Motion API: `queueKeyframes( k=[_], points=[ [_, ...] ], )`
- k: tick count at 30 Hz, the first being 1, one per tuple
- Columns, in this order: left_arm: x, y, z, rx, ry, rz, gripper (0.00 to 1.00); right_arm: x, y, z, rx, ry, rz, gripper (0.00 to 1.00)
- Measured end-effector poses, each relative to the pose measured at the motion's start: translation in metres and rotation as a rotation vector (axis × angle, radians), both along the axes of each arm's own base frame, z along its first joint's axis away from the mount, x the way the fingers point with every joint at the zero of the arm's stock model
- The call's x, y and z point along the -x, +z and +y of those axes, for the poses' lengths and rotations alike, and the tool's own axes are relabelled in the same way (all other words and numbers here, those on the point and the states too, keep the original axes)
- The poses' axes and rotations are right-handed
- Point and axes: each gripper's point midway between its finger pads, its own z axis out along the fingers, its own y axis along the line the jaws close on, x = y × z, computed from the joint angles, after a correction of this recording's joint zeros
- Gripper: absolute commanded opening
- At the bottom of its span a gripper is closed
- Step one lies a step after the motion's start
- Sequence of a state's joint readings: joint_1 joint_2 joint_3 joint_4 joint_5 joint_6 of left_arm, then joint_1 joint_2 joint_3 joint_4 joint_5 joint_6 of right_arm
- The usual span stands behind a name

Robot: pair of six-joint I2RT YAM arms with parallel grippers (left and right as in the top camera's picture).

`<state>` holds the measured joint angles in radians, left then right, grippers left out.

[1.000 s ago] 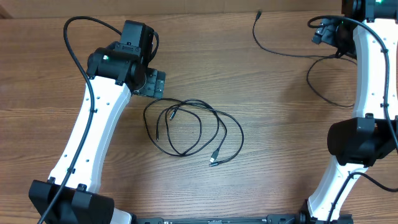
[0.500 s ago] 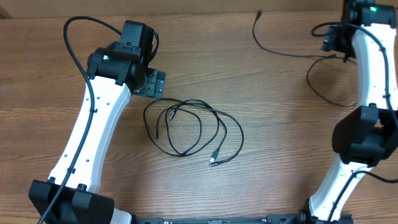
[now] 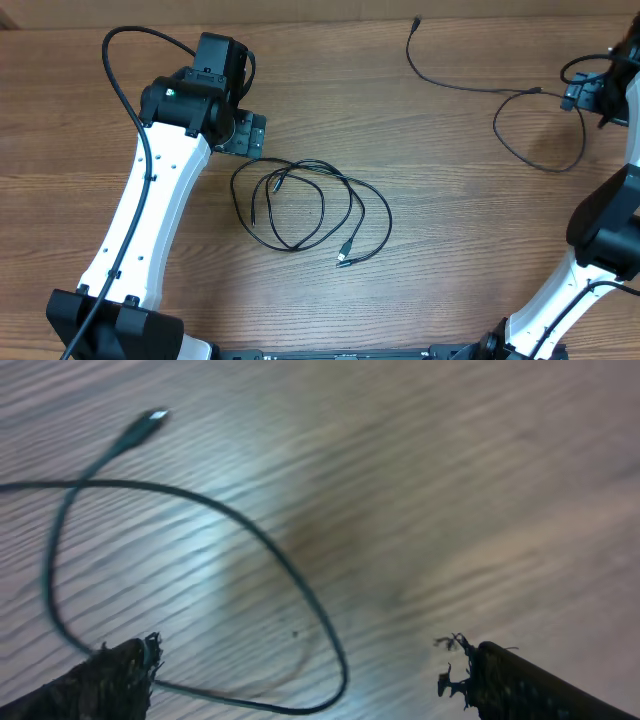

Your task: Untangle cables

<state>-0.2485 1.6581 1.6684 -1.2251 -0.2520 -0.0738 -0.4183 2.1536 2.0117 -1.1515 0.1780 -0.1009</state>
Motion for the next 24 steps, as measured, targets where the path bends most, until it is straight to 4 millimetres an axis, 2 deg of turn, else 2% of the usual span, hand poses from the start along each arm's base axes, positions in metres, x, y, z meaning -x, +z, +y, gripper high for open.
queueKeyframes(
  k=[5, 8, 11, 15, 16, 20, 24],
  points=[
    [0.0, 0.0, 0.0, 0.0, 0.0, 0.0, 1.0, -0.013, -0.001, 0.005, -0.005, 0.101, -0.029, 1.0],
    [0.0, 0.0, 0.0, 0.0, 0.0, 0.0, 1.0, -0.019, -0.011, 0.004, -0.007, 0.133, -0.025, 1.0],
    [0.0, 0.0, 0.0, 0.0, 0.0, 0.0, 1.0, -0.022, -0.03, 0.004, -0.018, 0.161, 0.004, 0.84],
    [0.0, 0.0, 0.0, 0.0, 0.0, 0.0, 1.0, -0.029, -0.055, 0.002, -0.026, 0.181, 0.025, 0.73],
    [0.0, 0.0, 0.0, 0.0, 0.0, 0.0, 1.0, -0.029, -0.061, 0.002, -0.028, 0.184, 0.031, 0.68],
    [0.0, 0.0, 0.0, 0.0, 0.0, 0.0, 1.0, -0.034, -0.068, 0.0, -0.023, 0.188, 0.024, 0.52],
    [0.0, 0.0, 0.0, 0.0, 0.0, 0.0, 1.0, -0.04, -0.065, -0.003, -0.006, 0.196, 0.0, 0.24]
  ],
)
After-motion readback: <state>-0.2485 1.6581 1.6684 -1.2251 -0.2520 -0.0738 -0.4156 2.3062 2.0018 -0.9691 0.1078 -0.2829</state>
